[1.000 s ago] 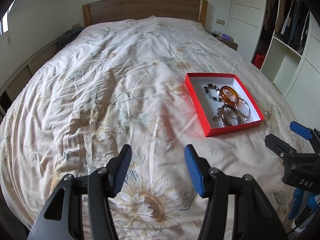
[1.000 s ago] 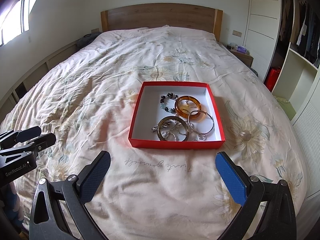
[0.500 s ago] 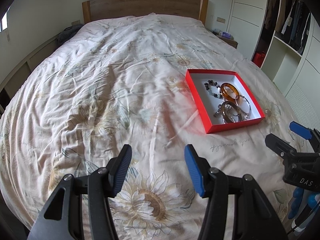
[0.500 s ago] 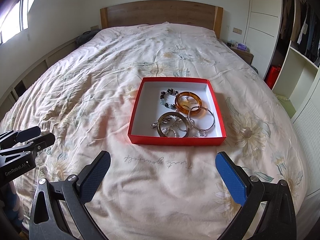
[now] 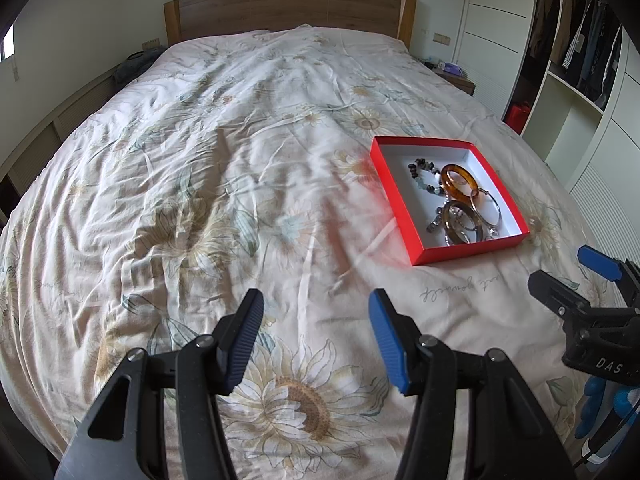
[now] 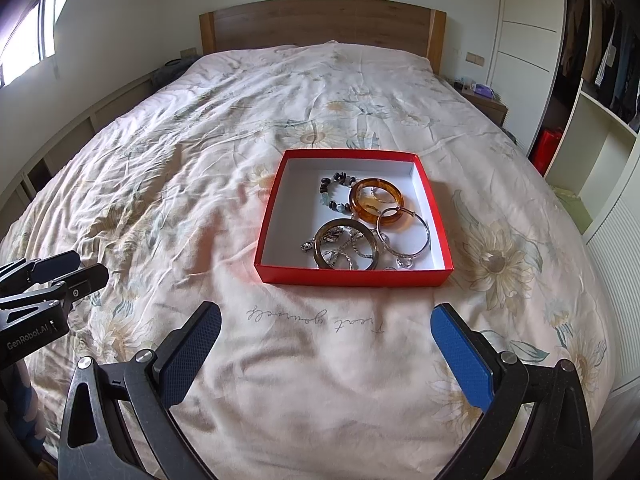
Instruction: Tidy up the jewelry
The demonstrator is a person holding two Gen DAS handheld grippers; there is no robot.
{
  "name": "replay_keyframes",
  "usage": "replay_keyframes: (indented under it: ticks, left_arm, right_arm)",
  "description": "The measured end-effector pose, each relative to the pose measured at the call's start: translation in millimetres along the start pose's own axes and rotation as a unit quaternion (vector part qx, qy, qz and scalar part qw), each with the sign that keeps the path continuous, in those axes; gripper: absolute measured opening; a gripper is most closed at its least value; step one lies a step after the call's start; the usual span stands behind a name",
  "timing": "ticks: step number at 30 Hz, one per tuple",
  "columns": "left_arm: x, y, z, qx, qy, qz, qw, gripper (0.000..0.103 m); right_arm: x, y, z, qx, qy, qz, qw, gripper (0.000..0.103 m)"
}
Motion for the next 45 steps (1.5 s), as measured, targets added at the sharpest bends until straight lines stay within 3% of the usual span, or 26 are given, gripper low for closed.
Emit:
replay_keyframes:
  ticks: [45]
  left_arm:
    - [4.9, -2.7, -0.4, -0.001, 0.002, -0.005, 1.0000, 0.053]
  right_arm:
    - [0.2, -6.8, 1.2, 0.006, -0.004, 0.005, 1.000, 0.103]
Point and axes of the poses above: each gripper's, at about its wrist camera, not at the fingertips, and x roughly against the way its jaws point, z to its left, y to its top, the point moved 6 cm from there along -x, roughly the way its jaws point, and after that the axes turned 13 degrees about z, right-handed, at the moved point
